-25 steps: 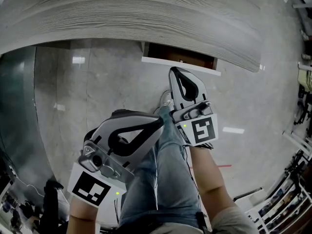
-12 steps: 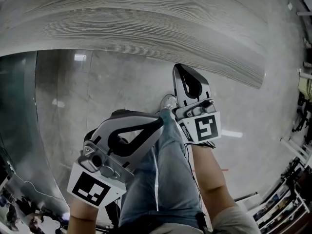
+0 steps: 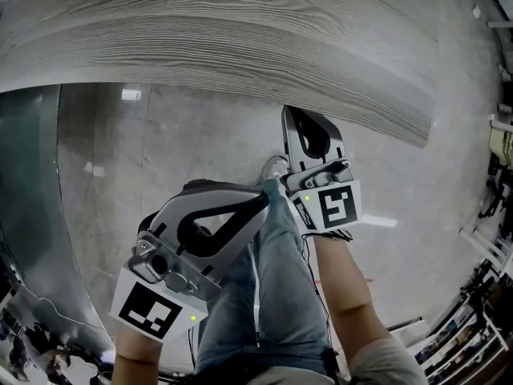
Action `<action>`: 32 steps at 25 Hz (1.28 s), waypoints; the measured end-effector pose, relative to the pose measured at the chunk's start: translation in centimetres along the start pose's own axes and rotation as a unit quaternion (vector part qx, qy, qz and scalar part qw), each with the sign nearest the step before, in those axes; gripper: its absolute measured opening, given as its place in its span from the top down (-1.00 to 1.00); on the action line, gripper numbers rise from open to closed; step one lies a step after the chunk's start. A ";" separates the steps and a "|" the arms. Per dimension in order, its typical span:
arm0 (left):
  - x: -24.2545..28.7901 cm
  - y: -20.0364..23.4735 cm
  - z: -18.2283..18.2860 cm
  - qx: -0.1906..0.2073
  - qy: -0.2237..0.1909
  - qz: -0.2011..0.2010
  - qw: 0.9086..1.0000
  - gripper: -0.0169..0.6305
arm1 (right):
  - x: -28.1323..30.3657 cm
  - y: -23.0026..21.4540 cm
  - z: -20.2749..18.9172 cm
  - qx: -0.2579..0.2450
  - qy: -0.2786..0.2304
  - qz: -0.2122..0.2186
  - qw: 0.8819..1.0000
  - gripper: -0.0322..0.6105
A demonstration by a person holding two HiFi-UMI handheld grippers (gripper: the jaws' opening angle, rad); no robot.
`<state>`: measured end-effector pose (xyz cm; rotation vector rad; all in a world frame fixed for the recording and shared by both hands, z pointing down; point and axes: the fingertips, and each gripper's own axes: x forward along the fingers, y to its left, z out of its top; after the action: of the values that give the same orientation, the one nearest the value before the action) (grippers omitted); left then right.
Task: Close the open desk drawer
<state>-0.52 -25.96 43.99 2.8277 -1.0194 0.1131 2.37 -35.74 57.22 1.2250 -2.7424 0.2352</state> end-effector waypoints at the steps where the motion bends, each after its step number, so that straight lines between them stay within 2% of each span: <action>1: -0.1 -0.1 0.0 0.001 0.000 -0.001 1.000 0.91 | 0.0 0.0 0.2 0.001 -0.004 -0.002 1.000 0.88; 13: -3.0 -3.8 1.8 0.032 -0.010 -0.020 0.999 0.91 | -3.6 1.7 3.3 -0.007 -0.039 -0.035 0.999 0.88; 22: -7.1 -8.8 2.9 0.052 -0.013 -0.038 0.998 0.91 | -9.7 5.4 6.1 -0.010 -0.063 -0.059 0.996 0.88; 27: -8.8 -10.7 3.8 0.051 -0.015 -0.036 0.998 0.91 | -13.1 8.0 8.6 -0.014 -0.069 -0.054 0.996 0.88; 32: -9.8 -11.9 5.7 0.056 -0.025 -0.029 0.998 0.91 | -16.4 11.1 13.0 -0.035 -0.081 -0.030 0.996 0.88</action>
<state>-0.28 -11.54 36.01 2.9724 -0.9700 0.0980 4.22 -19.00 40.50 1.3615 -2.8156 0.0325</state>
